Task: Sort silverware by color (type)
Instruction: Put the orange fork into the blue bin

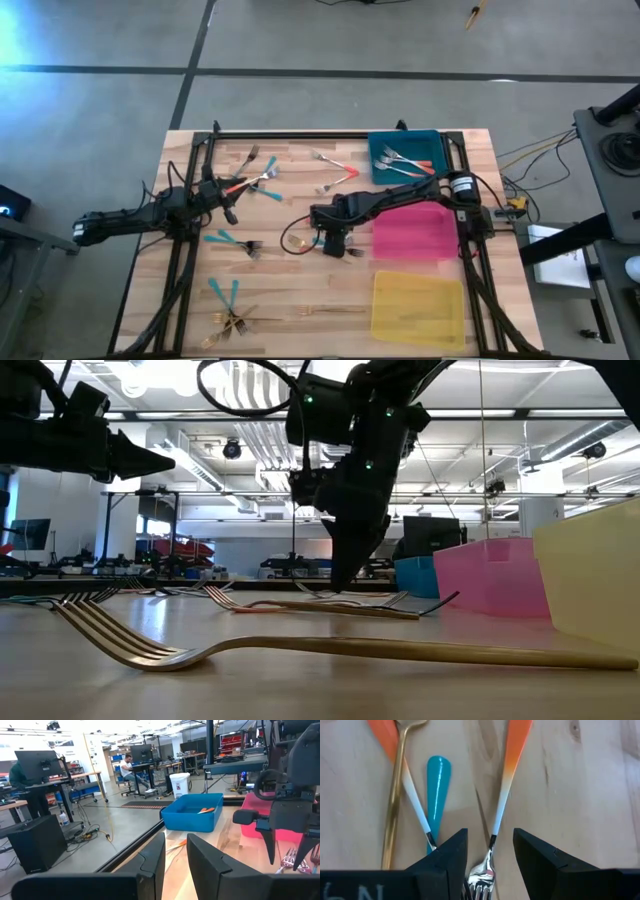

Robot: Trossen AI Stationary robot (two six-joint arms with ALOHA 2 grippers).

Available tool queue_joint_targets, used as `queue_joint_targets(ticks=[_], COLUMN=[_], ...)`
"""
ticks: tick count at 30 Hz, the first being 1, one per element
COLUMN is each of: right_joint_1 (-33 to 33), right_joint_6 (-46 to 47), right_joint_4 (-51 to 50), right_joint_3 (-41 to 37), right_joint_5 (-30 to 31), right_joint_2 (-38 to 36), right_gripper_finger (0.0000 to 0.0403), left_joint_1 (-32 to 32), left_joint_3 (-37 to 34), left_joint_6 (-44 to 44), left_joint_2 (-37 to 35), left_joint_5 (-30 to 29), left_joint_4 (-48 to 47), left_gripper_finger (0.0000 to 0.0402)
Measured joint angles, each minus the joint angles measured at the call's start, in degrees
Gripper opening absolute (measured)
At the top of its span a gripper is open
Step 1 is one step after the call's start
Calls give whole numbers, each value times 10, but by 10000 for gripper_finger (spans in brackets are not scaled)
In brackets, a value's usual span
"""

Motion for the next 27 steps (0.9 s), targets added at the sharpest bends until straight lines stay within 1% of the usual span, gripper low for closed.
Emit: queue_joint_targets(ticks=[7,12,17,23,27], right_joint_1=[0,-5,-10,-11,-11], right_joint_6=[1,2,6,6,6], right_joint_4=[-6,-3,3,4,5], right_joint_3=[-9,-18,-16,-16,-16], right_joint_5=[2,22,10,10,9], right_joint_2=[0,5,24,33,33], right_gripper_finger=[150,150,146,145,125], left_joint_1=[0,0,0,0,0], left_joint_3=[0,0,0,0,0], left_joint_6=[0,0,0,0,0], left_joint_2=[0,0,0,0,0], left_joint_5=[0,0,0,0,0], left_joint_4=[0,0,0,-1,-1], left_gripper_finger=[64,64,64,64,64])
